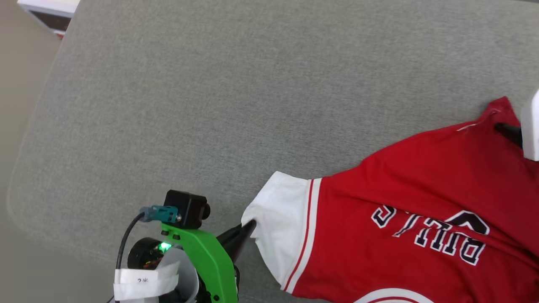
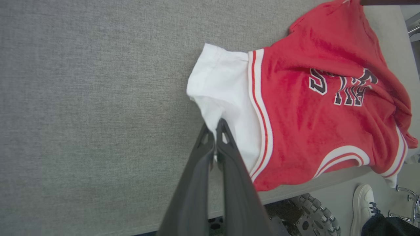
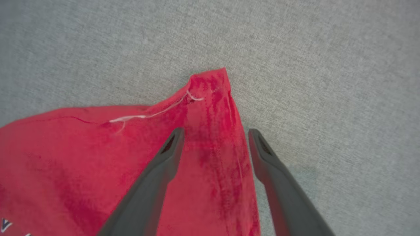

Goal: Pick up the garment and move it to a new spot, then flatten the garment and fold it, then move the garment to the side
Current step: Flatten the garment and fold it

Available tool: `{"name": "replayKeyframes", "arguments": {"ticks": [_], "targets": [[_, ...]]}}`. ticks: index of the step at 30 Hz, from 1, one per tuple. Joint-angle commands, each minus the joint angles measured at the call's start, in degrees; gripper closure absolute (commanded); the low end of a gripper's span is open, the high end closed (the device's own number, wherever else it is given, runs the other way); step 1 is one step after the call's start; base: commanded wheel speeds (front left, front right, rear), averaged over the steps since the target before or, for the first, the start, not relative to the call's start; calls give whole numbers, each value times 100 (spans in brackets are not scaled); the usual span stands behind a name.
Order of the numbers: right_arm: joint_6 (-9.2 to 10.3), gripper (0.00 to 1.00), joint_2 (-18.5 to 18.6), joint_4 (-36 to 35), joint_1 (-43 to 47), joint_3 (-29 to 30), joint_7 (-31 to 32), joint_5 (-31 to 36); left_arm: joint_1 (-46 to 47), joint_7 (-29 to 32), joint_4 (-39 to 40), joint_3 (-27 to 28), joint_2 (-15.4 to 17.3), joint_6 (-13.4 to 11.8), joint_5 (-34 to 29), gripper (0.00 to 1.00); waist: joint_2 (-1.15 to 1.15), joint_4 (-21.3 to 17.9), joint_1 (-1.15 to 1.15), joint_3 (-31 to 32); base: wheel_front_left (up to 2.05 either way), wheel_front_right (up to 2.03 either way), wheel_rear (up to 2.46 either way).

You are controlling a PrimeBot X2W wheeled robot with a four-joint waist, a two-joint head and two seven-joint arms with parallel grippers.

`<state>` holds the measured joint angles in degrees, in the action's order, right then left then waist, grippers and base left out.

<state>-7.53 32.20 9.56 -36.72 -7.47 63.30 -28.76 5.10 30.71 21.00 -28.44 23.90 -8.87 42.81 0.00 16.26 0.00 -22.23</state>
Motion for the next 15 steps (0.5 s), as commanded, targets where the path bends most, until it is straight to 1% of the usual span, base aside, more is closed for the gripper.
{"name": "replayKeyframes", "arguments": {"ticks": [1,4,11,12,13,15], "targets": [[4,0,44,109,-113,-56,-52,76,119,-50,-24,-11,-31,28,-40,100,0,241,0,-229,0,0,0],[4,0,98,339,-170,-178,-74,123,124,-68,-58,-36,-90,60,25,100,0,299,0,-257,0,0,0],[4,0,189,673,-10,-589,-75,-33,141,-92,-115,-91,-123,123,62,100,0,381,0,-277,0,0,0],[4,29,197,707,4,-623,-85,-53,141,-95,-127,-93,-120,125,61,100,0,383,0,-271,0,0,0],[4,98,207,745,15,-659,-113,-69,140,-98,-140,-95,-118,127,61,100,0,385,0,-262,0,0,0],[4,100,228,813,29,-728,-164,-100,136,-99,-164,-97,-115,127,68,100,0,383,0,-235,0,0,0]]}}
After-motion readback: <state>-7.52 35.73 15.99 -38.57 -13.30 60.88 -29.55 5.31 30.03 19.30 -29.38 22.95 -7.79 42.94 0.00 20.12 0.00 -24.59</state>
